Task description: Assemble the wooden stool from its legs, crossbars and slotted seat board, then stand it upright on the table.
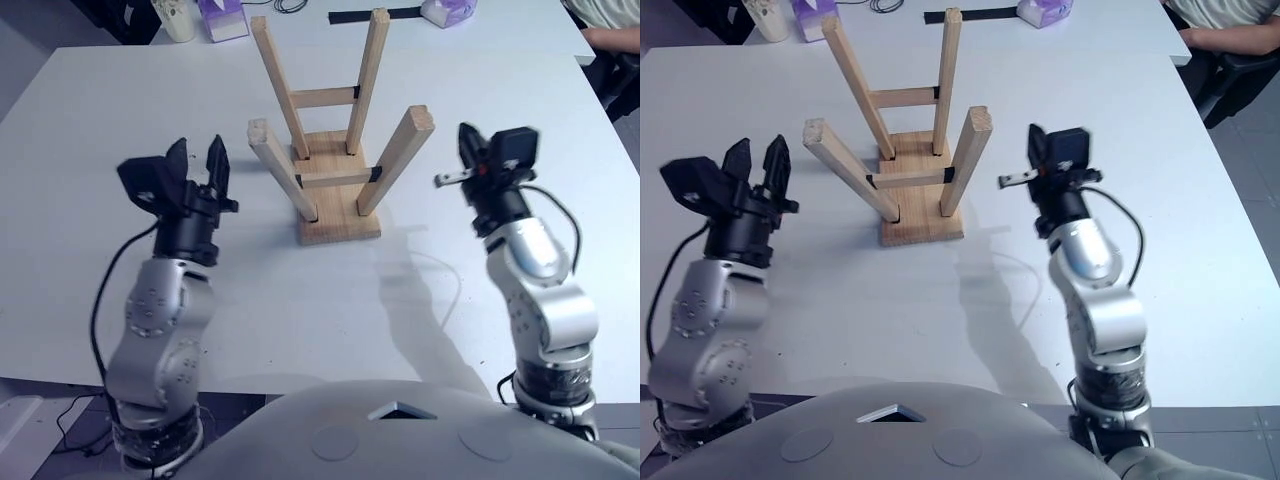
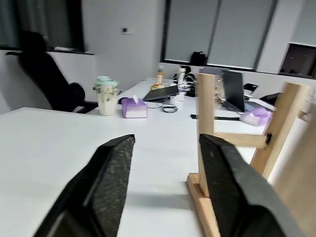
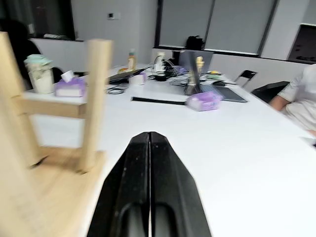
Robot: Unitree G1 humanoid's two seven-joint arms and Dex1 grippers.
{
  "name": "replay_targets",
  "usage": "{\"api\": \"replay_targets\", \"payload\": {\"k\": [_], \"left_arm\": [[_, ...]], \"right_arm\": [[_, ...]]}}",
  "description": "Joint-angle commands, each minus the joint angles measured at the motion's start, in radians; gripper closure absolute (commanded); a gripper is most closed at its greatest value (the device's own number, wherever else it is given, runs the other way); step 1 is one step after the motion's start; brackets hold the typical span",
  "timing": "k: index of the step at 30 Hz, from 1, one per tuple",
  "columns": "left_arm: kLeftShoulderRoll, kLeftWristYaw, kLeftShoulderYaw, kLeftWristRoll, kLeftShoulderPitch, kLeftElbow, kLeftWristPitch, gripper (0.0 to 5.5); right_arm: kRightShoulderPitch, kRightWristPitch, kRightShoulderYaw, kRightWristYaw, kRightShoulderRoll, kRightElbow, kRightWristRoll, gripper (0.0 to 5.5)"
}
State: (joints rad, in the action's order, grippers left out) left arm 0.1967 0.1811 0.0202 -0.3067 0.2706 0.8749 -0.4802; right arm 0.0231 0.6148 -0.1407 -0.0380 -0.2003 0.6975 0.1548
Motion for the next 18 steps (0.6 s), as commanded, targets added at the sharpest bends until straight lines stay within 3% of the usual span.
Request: {"api": "replay_targets", "payload": {"k": [1,6,11,15,16,18], "left_arm": [[-0.020,0.027,-0.024,0.116,0.065,0.011,0.047,3.83],[-0.048,0.079,0.099,0.203,0.044,-0.013,0.051,4.71],[-0.089,0.100,0.093,0.265,0.068,0.024,0.016,5.48],[-0.125,0.100,0.102,0.283,0.070,0.017,-0.004,5.48],[-0.130,0.072,0.074,0.260,0.051,0.008,-0.011,5.48],[-0.082,-0.144,-0.156,0.142,-0.035,-0.042,-0.069,5.48]], "right_arm": [[-0.006,0.006,-0.015,-0.021,0.012,-0.011,-0.055,5.50],[-0.034,0.005,0.121,-0.146,0.039,-0.058,-0.165,5.50],[-0.012,0.018,0.113,-0.151,0.064,-0.017,-0.208,5.50],[-0.009,0.026,0.102,-0.142,0.079,-0.003,-0.228,5.50],[-0.016,0.030,0.085,-0.124,0.085,-0.001,-0.216,5.50],[-0.050,0.020,-0.060,0.007,0.096,0.002,-0.130,5.50]]}}
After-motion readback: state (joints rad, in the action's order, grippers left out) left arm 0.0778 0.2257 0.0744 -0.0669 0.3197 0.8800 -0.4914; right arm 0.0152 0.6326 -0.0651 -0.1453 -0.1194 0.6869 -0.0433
